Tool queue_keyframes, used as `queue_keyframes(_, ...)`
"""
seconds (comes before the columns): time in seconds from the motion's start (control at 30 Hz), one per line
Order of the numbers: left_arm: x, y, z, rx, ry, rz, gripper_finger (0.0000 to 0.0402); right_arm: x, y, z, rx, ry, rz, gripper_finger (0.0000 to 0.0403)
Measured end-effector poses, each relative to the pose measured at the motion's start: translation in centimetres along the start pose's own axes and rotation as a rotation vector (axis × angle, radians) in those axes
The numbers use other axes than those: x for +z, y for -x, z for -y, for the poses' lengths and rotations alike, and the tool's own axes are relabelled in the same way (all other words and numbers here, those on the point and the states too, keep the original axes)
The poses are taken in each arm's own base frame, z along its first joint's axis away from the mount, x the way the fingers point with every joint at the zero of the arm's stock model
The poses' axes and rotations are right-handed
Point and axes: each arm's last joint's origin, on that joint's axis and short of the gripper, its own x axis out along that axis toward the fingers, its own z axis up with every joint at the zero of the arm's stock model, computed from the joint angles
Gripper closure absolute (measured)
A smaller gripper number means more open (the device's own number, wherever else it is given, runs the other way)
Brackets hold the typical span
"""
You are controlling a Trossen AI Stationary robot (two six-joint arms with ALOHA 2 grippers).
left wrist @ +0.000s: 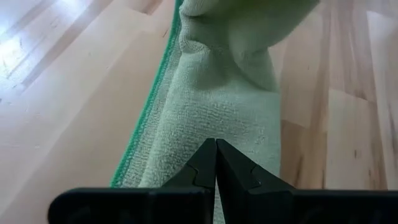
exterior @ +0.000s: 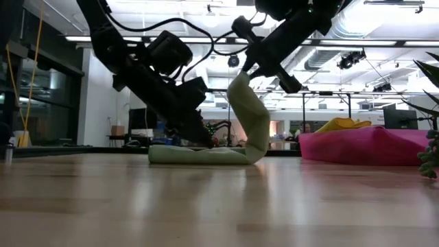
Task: Fold microfiber towels
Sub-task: Fold the light green microfiber cloth
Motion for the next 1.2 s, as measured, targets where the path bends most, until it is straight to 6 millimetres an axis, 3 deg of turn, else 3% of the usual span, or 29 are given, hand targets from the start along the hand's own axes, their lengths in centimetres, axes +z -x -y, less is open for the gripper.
queue_keyframes(0.37,0.5,0.1,0.2,-0.054,0.000,0.039,0.0402,0.5,0.2,-2.1,0.223,-0.029,0.030,0.0403)
queue_keyframes(0.93,2.0,-0.1,0.9,-0.124,0.014,0.227,0.0402,0.5,0.2,-2.2,0.248,-0.041,0.000,0.0403)
queue_keyframes(1.1,1.2,-0.2,1.0,-0.149,0.026,0.135,0.0402,0.5,0.2,-2.2,0.242,-0.024,0.001,0.0403)
queue_keyframes(1.2,1.1,0.8,0.2,-0.123,0.014,0.036,0.0402,0.4,0.2,-2.0,0.227,-0.021,-0.002,0.0403)
